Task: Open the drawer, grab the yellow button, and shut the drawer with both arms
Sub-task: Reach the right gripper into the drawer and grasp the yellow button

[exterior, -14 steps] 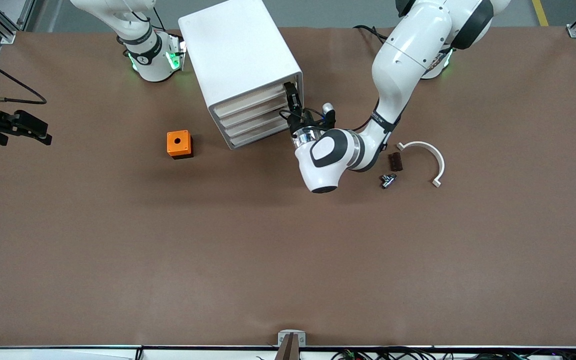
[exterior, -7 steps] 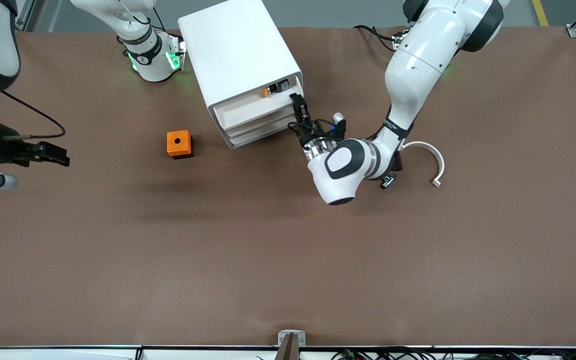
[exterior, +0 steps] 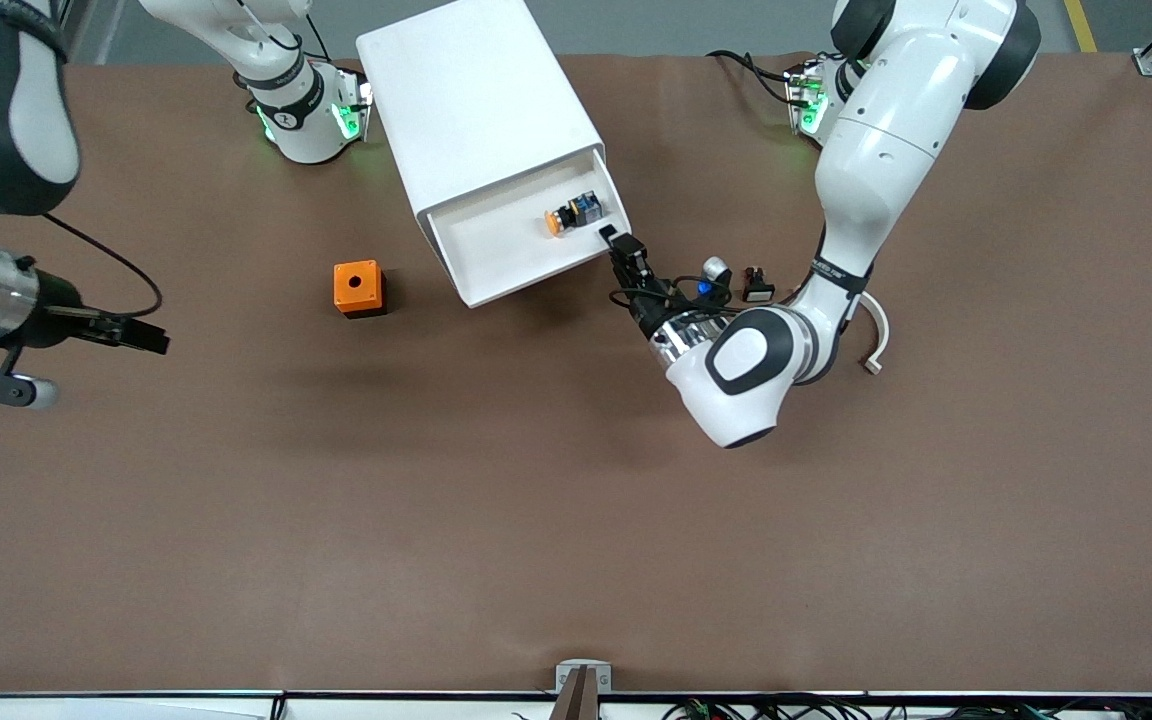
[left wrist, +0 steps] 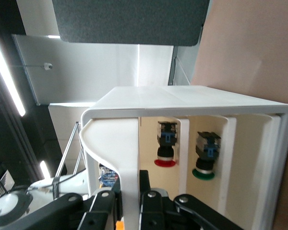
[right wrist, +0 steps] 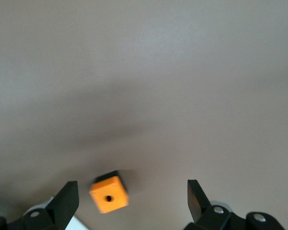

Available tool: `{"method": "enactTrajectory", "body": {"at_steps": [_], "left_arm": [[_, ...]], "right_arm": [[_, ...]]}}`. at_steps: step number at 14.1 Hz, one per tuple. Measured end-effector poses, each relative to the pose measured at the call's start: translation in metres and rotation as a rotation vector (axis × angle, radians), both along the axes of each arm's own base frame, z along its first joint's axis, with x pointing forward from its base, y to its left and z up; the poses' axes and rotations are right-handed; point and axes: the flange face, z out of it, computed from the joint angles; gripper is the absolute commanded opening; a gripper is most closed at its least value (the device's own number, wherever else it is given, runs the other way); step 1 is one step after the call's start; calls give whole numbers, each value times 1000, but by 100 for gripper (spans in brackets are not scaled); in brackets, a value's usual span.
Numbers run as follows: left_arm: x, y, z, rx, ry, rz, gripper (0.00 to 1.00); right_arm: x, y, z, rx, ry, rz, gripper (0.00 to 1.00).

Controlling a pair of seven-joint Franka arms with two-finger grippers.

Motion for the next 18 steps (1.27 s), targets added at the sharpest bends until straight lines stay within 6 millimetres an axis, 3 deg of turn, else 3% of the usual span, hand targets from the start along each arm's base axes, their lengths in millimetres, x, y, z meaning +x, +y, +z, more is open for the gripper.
{"method": "enactTrajectory", "body": {"at_steps": [2, 3, 4, 5, 11, 16, 18], "left_arm": [[10, 12, 0, -6, -6, 25, 19], [12, 15, 0, -9, -8, 32, 33], [14, 17, 0, -13, -11, 35, 55], [14, 17, 1, -25, -20, 37, 98], [47, 20, 26, -255, -272, 66, 100], [72, 45, 39, -591, -565, 28, 100], [84, 47, 60, -715, -701, 2, 100]], "right_arm": [[-7, 64, 1, 0, 5, -129, 100], [-12, 93, 1, 4, 11, -173, 100], [-18, 119, 1, 5, 15, -218, 100], [-24, 144, 2, 6, 16, -260, 100], [-73, 282, 4, 18, -24, -474, 100], [-121, 369, -14, 40, -57, -579, 100], [-138, 401, -30, 42, -59, -606, 100]]}}
